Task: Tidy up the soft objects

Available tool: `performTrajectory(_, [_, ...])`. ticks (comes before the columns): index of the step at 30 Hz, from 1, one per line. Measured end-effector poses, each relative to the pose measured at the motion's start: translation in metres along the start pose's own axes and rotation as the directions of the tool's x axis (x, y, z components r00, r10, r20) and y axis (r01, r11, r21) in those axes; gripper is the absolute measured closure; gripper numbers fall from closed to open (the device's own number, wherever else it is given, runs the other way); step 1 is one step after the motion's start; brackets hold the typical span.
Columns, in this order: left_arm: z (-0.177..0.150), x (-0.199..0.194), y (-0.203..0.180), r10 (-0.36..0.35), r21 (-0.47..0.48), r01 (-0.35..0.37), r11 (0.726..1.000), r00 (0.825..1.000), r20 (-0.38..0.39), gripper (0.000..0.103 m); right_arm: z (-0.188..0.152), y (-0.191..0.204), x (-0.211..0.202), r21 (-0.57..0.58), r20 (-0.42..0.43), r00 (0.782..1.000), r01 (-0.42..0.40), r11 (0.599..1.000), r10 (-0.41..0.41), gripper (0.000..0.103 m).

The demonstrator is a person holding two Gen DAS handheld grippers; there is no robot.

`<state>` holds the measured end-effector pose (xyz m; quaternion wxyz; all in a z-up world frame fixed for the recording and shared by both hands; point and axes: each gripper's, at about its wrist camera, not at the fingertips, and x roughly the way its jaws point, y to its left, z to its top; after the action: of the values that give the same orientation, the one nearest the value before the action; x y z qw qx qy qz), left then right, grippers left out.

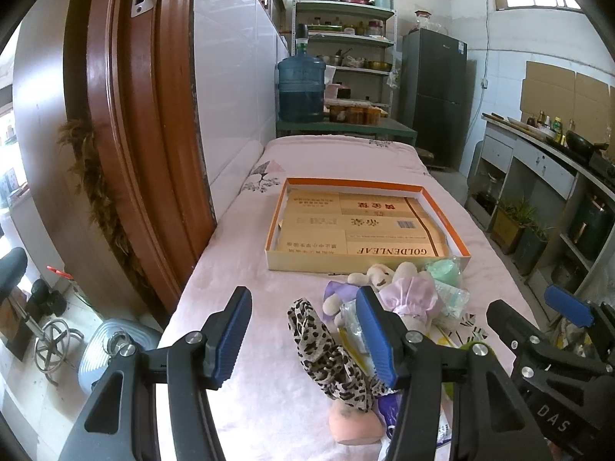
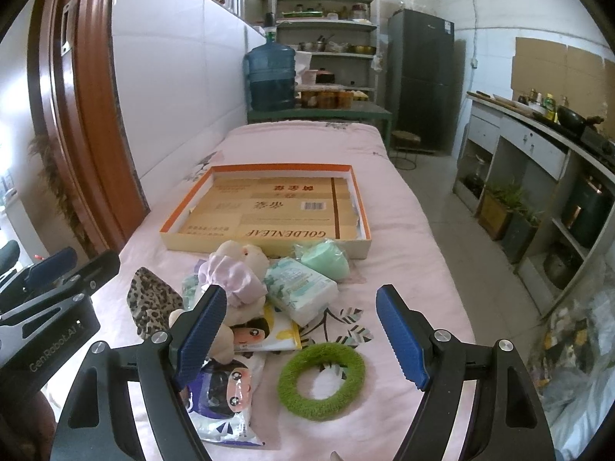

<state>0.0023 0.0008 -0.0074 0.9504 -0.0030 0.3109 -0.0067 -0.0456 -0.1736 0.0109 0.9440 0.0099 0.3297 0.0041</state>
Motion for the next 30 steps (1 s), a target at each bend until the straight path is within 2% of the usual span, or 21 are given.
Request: performTrajectory(30, [-0.0032, 0.0013, 0.0038, 0.001, -0.010, -0.001, 1.000, 1.000, -0.007, 0.046, -0.0027, 0.0024, 0.0018, -0.002, -0.010, 1.000, -0.007, 1.000, 0.007, 0.022])
